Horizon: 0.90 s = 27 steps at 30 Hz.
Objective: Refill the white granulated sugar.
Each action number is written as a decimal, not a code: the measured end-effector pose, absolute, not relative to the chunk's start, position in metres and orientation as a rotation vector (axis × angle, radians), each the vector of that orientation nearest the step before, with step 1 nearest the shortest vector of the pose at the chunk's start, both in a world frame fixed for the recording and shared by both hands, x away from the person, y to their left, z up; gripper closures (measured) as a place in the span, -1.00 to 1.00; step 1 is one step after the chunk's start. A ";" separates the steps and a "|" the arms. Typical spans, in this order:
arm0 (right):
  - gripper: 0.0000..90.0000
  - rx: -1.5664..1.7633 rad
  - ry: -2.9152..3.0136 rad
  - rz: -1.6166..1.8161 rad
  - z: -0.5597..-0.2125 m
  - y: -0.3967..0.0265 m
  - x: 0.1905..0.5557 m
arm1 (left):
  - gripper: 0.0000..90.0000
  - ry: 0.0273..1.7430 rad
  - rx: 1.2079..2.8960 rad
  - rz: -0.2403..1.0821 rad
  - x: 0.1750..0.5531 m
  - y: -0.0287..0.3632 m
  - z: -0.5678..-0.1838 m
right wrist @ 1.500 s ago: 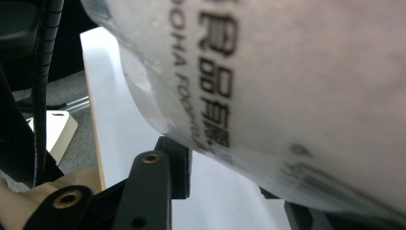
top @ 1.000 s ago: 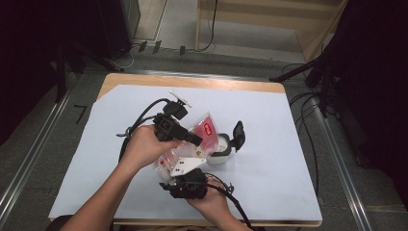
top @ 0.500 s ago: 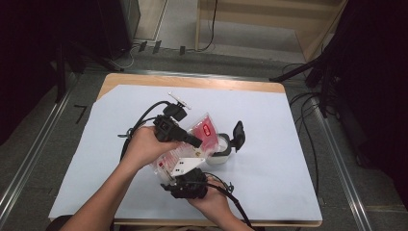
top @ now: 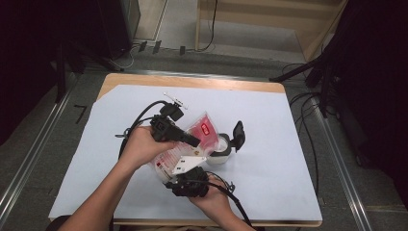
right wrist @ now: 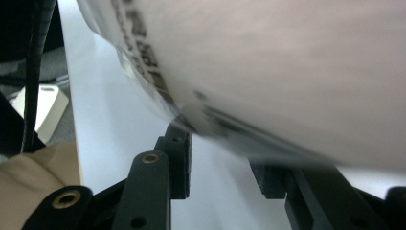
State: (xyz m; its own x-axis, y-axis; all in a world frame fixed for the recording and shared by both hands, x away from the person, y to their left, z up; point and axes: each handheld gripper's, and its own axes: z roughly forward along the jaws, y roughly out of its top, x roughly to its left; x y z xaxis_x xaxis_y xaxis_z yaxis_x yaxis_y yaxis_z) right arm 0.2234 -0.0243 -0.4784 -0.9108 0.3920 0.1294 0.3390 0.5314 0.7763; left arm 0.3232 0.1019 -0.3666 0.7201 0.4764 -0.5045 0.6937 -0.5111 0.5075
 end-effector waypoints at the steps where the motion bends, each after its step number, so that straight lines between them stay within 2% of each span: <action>1: 0.41 0.655 2.687 1.355 -0.478 -0.026 0.225 | 0.91 0.883 2.204 -0.388 0.323 0.103 -0.366; 8: 0.40 0.800 2.623 1.471 -0.470 -0.044 0.240 | 0.93 0.876 2.187 -0.357 0.325 0.106 -0.366; 17: 0.39 0.763 2.601 1.417 -0.469 -0.044 0.240 | 0.95 0.838 2.118 -0.351 0.329 0.118 -0.368; 27: 0.35 0.782 2.573 1.387 -0.465 -0.051 0.246 | 0.96 0.808 2.081 -0.204 0.329 0.129 -0.361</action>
State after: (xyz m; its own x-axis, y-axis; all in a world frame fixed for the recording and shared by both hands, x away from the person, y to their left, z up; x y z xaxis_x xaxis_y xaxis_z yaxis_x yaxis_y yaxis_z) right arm 0.2461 -0.0508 -0.4655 -0.8600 0.4913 0.1380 0.3854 0.4481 0.8066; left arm 0.3287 0.1292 -0.3605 0.7759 0.4715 -0.4192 0.6138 -0.4108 0.6741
